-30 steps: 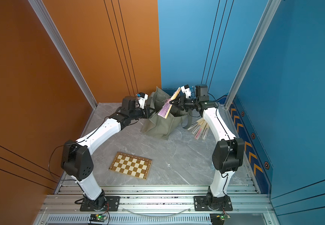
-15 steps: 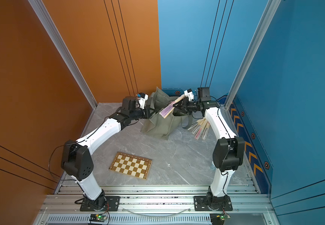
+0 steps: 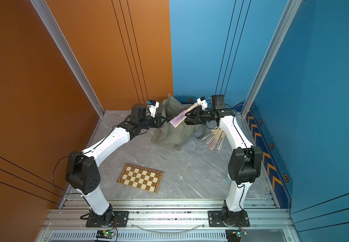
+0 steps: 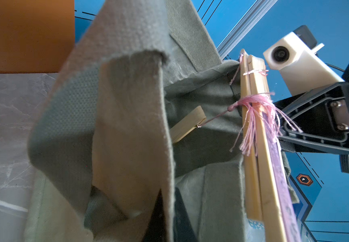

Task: Take out the folding fans from the tote bags
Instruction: Pick up the folding fan from the canvas bag.

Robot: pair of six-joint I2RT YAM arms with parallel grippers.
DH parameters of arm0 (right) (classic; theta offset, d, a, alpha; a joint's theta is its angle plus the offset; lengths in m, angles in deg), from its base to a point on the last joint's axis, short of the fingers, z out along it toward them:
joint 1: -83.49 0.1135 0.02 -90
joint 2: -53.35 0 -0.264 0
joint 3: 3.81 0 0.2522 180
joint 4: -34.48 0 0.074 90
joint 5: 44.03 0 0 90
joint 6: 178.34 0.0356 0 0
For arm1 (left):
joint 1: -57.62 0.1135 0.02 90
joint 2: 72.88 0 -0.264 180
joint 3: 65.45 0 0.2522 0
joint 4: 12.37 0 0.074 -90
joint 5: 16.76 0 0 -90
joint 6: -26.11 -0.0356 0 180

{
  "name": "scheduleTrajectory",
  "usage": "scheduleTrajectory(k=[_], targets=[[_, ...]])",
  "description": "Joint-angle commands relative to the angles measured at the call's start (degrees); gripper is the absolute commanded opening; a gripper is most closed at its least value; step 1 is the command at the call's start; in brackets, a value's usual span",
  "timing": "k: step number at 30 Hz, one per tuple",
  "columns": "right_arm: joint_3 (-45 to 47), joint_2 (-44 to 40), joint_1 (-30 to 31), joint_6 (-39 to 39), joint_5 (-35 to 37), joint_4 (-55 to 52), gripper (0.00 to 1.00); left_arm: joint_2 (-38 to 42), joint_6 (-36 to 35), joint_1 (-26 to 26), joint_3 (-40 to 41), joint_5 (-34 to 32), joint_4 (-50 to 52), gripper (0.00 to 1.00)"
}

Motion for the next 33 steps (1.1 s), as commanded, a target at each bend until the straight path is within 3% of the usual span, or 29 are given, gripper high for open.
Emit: scheduleTrajectory(k=[1,13,33], targets=[[0.69,0.66,0.26,1.65,-1.73,1.82,0.42,0.78,-1.6,-0.64,-1.55,0.08,-0.37,0.0],[6.08,-0.39,-2.95,18.25,-2.24,21.93,0.49,0.89,-1.51,-0.66,-0.89,-0.12,-0.64,0.0],[7.48,-3.58,-5.9,21.09,-4.13,22.94,0.55,1.19,0.6,0.29,0.65,0.01,-2.15,0.0]])
